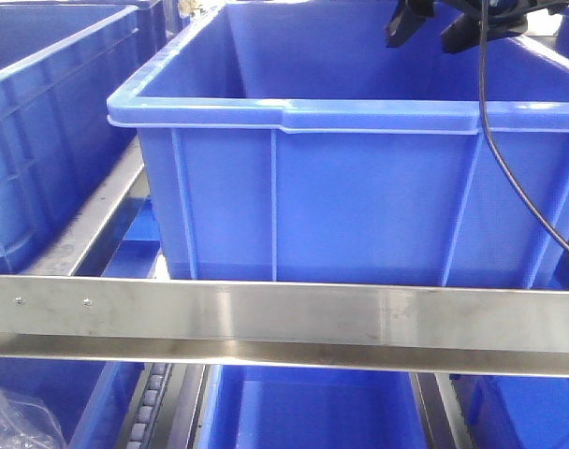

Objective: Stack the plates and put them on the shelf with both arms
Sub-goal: 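Open the right gripper to release the plates inside the crate, then withdraw the empty right gripper up and out of the crate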

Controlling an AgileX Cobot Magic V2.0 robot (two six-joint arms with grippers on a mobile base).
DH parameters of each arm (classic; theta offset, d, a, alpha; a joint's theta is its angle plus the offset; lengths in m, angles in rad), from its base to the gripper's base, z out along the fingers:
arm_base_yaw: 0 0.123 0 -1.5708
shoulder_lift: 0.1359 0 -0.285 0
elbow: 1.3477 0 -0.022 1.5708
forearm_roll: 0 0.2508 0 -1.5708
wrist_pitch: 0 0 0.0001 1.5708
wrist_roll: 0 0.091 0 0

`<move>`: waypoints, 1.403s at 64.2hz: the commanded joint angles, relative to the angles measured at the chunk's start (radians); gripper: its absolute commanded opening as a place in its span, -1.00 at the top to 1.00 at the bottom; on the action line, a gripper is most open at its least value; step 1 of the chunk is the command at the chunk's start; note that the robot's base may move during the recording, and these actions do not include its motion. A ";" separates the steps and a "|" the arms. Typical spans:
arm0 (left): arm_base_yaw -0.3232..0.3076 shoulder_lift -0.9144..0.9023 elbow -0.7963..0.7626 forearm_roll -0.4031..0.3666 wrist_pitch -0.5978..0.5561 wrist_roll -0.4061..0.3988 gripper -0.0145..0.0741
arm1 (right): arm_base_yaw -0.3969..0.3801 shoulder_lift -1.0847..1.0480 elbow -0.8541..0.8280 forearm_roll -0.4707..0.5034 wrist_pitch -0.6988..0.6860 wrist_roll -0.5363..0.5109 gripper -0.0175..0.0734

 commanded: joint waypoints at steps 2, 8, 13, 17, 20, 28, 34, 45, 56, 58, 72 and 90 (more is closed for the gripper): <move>0.002 0.007 -0.030 -0.006 -0.083 -0.009 0.48 | -0.006 -0.075 -0.039 -0.004 -0.062 -0.006 -0.49; 0.002 0.007 -0.030 -0.006 -0.083 -0.009 0.48 | -0.006 -0.119 -0.039 -0.004 -0.046 -0.006 -0.44; 0.002 0.007 -0.030 -0.006 -0.083 -0.009 0.48 | -0.006 -0.170 -0.039 -0.004 -0.005 -0.006 -0.18; 0.002 0.007 -0.030 -0.006 -0.083 -0.009 0.48 | -0.006 -0.206 -0.039 -0.009 0.036 -0.006 0.13; 0.002 0.007 -0.030 -0.006 -0.083 -0.009 0.48 | -0.006 -0.230 -0.039 -0.024 0.067 -0.006 0.39; 0.002 0.007 -0.030 -0.006 -0.083 -0.009 0.48 | -0.006 -0.282 -0.039 -0.058 0.112 -0.006 0.54; 0.002 0.007 -0.030 -0.006 -0.083 -0.009 0.48 | -0.006 -0.317 -0.026 -0.064 0.124 -0.006 0.55; 0.002 0.007 -0.030 -0.006 -0.083 -0.009 0.48 | -0.006 -0.470 0.143 -0.064 0.054 -0.006 0.55; 0.002 0.007 -0.030 -0.006 -0.083 -0.009 0.48 | -0.006 -0.720 0.408 -0.064 -0.068 -0.006 0.55; 0.002 0.007 -0.030 -0.006 -0.083 -0.009 0.48 | -0.006 -0.764 0.447 -0.064 -0.078 -0.006 0.55; 0.002 0.007 -0.030 -0.006 -0.083 -0.009 0.48 | -0.006 -0.991 0.619 -0.064 -0.063 -0.006 0.55; 0.002 0.007 -0.030 -0.006 -0.083 -0.009 0.48 | -0.006 -1.084 0.719 -0.064 -0.048 -0.006 0.55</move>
